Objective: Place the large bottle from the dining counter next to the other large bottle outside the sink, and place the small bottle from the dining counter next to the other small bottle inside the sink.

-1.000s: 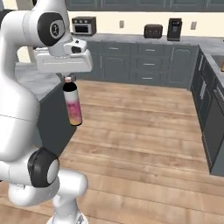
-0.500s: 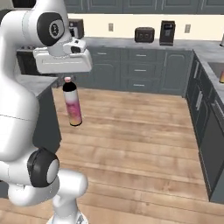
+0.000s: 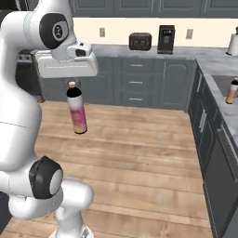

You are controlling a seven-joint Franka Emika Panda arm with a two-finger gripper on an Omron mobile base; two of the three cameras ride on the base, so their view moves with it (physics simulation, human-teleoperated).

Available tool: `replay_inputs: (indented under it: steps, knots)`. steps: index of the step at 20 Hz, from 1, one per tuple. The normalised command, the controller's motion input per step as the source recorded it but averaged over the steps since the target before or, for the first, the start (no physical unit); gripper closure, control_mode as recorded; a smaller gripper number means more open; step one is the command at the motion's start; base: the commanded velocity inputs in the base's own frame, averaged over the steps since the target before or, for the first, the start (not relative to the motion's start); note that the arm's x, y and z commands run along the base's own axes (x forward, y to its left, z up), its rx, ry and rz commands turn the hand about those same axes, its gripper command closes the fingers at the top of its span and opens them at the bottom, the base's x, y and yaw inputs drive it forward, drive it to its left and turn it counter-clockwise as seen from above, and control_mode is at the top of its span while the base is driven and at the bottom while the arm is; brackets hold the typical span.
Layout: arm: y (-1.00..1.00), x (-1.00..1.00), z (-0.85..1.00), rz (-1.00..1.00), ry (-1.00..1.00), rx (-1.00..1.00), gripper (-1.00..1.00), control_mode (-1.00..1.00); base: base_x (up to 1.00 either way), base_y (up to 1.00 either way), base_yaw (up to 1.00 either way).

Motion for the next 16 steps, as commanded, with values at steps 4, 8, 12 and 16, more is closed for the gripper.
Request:
replay_inputs:
  steps: [4,8,12,16]
  knots:
    - [0.00,0.00,0.00,0.00,0.00,0.00,1.00,1.00,1.00,-0.38,-0.17]
    - [0.00,0.00,0.00,0.00,0.00,0.00,1.00,1.00,1.00,-0.20,-0.35]
    - [0.00,0.00,0.00,0.00,0.00,0.00,1.00,1.00,1.00,0.00,-0.45]
    - [0.00,0.00,0.00,0.00,0.00,0.00,1.00,1.00,1.00,0.00,-0.50]
